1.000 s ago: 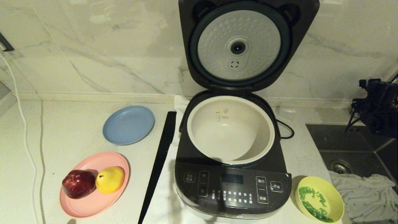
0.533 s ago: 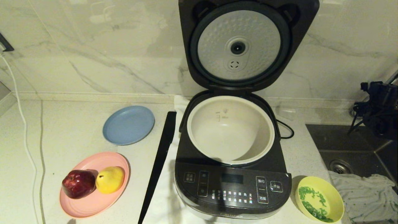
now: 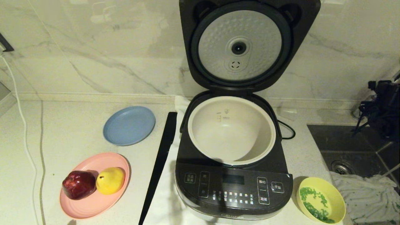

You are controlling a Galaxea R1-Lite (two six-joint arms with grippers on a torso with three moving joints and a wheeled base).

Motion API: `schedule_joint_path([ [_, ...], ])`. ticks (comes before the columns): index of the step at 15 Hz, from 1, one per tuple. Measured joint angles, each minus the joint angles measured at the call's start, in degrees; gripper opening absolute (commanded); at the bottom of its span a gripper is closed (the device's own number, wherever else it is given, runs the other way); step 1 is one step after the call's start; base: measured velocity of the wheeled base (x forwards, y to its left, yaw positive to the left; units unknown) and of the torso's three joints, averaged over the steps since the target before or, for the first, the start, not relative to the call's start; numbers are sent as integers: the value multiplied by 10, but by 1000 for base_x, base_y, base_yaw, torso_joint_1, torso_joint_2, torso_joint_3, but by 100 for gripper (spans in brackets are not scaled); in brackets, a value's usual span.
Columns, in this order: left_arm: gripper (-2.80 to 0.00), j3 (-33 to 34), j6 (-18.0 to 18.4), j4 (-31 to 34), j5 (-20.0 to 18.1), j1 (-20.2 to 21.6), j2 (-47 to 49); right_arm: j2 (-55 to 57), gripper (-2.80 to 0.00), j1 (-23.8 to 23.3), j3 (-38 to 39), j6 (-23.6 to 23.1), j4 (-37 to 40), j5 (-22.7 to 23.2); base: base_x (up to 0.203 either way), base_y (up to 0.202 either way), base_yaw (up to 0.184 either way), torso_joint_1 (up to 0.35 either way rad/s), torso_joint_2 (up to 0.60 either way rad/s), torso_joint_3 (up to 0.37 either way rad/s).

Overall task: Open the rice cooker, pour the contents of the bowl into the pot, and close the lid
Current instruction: Turn on the tap, then fill a bowl with water from the tap

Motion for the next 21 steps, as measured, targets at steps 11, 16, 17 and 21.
schedule_joint_path([
  [11,-280,0,0,0,0,0,0,-271,-280,97,157,210,386,138,0,0,0,0,0,0],
  [16,-280,0,0,0,0,0,0,-407,-280,89,230,253,579,256,0,0,0,0,0,0],
  [17,-280,0,0,0,0,0,0,-428,-280,88,249,254,581,261,0,0,0,0,0,0],
  [21,-280,0,0,0,0,0,0,-490,0,95,316,253,587,279,0,0,0,0,0,0],
])
